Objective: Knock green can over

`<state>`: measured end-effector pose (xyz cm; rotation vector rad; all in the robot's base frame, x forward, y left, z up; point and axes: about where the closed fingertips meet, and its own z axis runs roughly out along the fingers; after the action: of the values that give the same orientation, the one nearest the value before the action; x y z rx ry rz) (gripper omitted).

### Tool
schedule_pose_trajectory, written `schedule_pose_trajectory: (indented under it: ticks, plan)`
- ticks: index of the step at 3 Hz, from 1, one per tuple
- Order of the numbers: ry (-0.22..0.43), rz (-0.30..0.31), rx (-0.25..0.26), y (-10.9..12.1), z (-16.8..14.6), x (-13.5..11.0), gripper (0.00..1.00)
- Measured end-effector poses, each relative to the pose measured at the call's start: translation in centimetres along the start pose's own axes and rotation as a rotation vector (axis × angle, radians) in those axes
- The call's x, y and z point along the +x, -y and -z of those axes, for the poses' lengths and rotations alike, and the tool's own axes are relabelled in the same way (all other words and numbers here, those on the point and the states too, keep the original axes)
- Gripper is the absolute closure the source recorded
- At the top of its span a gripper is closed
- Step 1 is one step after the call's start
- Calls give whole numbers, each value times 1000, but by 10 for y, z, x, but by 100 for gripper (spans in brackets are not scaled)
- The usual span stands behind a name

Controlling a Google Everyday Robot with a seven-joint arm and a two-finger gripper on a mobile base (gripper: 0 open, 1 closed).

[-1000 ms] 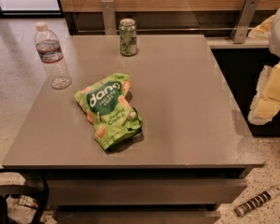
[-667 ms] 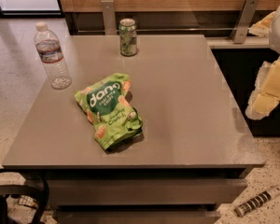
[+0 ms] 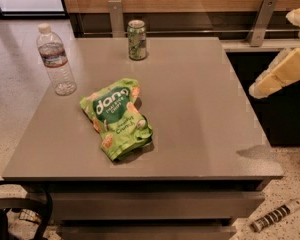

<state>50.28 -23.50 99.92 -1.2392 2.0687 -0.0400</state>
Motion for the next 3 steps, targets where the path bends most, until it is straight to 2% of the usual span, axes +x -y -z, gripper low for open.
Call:
schedule_pose_trajectory:
  ticks: [1,2,3]
  plan:
    - [192,-78,53,24,-17,-20,0]
    - [408,-140,84,50,-36,-54,0]
    - [574,-204,64,63,-50,-87,0]
